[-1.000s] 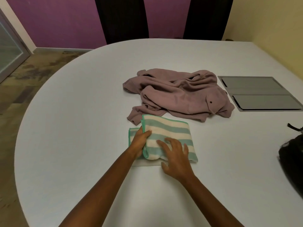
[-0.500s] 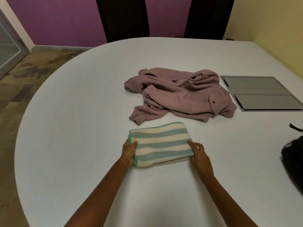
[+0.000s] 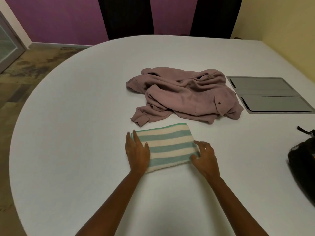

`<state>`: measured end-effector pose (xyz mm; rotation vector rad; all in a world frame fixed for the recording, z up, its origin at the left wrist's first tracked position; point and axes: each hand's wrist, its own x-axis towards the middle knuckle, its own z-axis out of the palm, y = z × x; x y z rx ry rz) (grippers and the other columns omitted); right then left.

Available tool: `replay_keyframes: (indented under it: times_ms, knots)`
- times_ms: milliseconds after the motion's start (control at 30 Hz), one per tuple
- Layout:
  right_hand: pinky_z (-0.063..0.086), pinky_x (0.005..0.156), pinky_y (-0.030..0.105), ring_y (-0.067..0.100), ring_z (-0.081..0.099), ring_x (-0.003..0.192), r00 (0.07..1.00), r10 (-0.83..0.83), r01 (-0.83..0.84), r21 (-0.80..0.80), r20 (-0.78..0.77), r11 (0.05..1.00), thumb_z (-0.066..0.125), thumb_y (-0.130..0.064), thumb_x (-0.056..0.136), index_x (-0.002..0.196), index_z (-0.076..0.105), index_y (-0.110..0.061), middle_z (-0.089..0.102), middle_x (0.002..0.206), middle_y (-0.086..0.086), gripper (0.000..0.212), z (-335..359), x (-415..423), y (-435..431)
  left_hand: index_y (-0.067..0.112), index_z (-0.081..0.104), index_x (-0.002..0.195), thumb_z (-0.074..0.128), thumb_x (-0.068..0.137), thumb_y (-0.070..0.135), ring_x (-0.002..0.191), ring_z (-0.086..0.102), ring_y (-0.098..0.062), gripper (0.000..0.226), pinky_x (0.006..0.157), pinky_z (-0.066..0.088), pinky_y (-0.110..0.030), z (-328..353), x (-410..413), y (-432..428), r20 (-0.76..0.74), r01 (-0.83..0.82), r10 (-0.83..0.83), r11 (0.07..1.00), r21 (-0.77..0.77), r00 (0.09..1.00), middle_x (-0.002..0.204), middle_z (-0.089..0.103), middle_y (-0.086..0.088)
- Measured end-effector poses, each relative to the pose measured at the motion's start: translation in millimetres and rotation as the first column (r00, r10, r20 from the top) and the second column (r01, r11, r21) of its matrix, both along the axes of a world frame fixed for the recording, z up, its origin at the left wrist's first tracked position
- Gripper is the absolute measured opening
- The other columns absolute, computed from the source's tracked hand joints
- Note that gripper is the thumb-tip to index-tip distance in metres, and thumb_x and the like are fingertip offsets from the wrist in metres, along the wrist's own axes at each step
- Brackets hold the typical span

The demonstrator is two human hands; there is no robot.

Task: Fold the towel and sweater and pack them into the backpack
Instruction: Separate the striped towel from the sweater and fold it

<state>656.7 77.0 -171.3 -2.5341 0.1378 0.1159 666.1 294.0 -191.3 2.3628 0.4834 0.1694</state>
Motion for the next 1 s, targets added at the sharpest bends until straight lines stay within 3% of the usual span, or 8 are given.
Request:
replay_keyframes:
  times_ms: [133,267,400,500,600,700,833,1000]
  knots:
    - [0.037,0.103,0.048,0.037,0.038,0.130,0.983,0.158,-0.145,-0.129,0.095,0.981,0.037,-0.034,0.082,0.132,0.048,-0.005,0.040,0.141,0.022,0.059,1.3,12.6,36.0,0.000,0.023,0.145,0.040,0.096,0.030,0.142,0.019,-0.037,0.060,0.117,0.011,-0.045,-7.9,-4.8,-17.1,-0.015,0.182,-0.183,0.959,0.216,0.983,0.152,0.020,-0.022]
    - [0.008,0.115,0.049,0.029,0.003,0.145,0.941,0.323,-0.337,-0.313,-0.097,0.888,0.024,-0.042,0.098,0.148,0.018,-0.019,0.007,0.157,0.011,0.056,-13.4,24.2,61.6,0.004,0.013,0.148,0.028,0.099,0.040,0.144,0.011,-0.034,0.063,0.117,0.007,-0.046,-20.7,-11.5,-19.3,-0.221,0.279,-0.219,0.915,0.292,0.950,0.155,0.010,-0.020]
    - [0.006,0.112,0.056,0.033,0.009,0.144,0.935,0.339,-0.354,-0.321,-0.105,0.878,-0.027,-0.071,0.071,0.147,0.020,-0.024,0.015,0.156,0.010,0.101,-36.8,22.4,50.8,-0.001,0.054,0.127,0.025,0.094,0.045,0.116,0.056,-0.041,0.063,0.090,0.042,-0.060,-29.0,-16.6,-4.9,-0.252,0.304,-0.247,0.926,0.224,0.936,0.129,0.055,-0.025]
    - [0.015,0.110,0.058,0.037,0.023,0.140,0.923,0.346,-0.382,-0.295,-0.169,0.876,-0.020,-0.068,0.079,0.145,0.030,-0.022,0.028,0.151,0.012,0.094,-36.8,17.7,48.6,0.001,0.049,0.132,0.003,0.095,0.054,0.121,0.051,-0.040,0.079,0.093,0.039,-0.060,-34.0,-19.3,7.4,-0.242,0.318,-0.265,0.923,0.216,0.933,0.135,0.050,-0.023]
    - [0.042,0.090,0.059,0.038,0.053,0.119,0.944,0.246,-0.310,-0.336,-0.219,0.889,-0.001,-0.054,0.095,0.134,0.047,-0.018,0.055,0.133,0.014,0.071,-36.6,7.8,54.2,0.004,0.027,0.144,-0.010,0.083,0.068,0.139,0.028,-0.038,0.096,0.110,0.022,-0.052,-37.2,-17.8,13.6,-0.180,0.337,-0.310,0.930,0.147,0.934,0.151,0.027,-0.020]
    - [0.048,0.083,0.055,0.036,0.060,0.111,0.962,0.204,-0.254,-0.318,-0.182,0.913,0.005,-0.050,0.097,0.129,0.044,-0.019,0.061,0.125,0.012,0.059,-45.9,-8.5,59.0,0.005,0.017,0.147,0.012,0.089,0.065,0.141,0.025,-0.033,0.084,0.114,0.022,-0.043,-37.1,-14.9,20.2,-0.161,0.245,-0.230,0.966,0.086,0.960,0.154,0.020,-0.016]
    - [0.051,0.078,0.054,0.035,0.063,0.107,0.971,0.164,-0.216,-0.349,-0.174,0.912,0.006,-0.054,0.095,0.123,0.052,-0.018,0.064,0.120,0.013,0.065,-38.2,-19.4,62.1,0.001,0.042,0.133,0.036,0.099,0.029,0.115,0.050,-0.034,0.045,0.096,0.041,-0.041,-26.5,-3.4,29.6,-0.057,0.028,-0.027,0.999,0.019,0.998,0.127,0.050,-0.019]
    - [0.028,0.102,0.053,0.031,0.037,0.133,0.983,0.175,-0.182,-0.275,-0.049,0.944,-0.001,-0.053,0.075,0.135,0.046,-0.013,0.043,0.142,0.014,0.086,-18.4,5.0,68.2,0.000,0.062,0.109,0.043,0.097,0.019,0.103,0.057,-0.036,0.030,0.086,0.044,-0.035,-17.1,22.4,41.8,-0.089,-0.140,0.122,0.963,-0.229,0.988,0.111,0.063,-0.020]
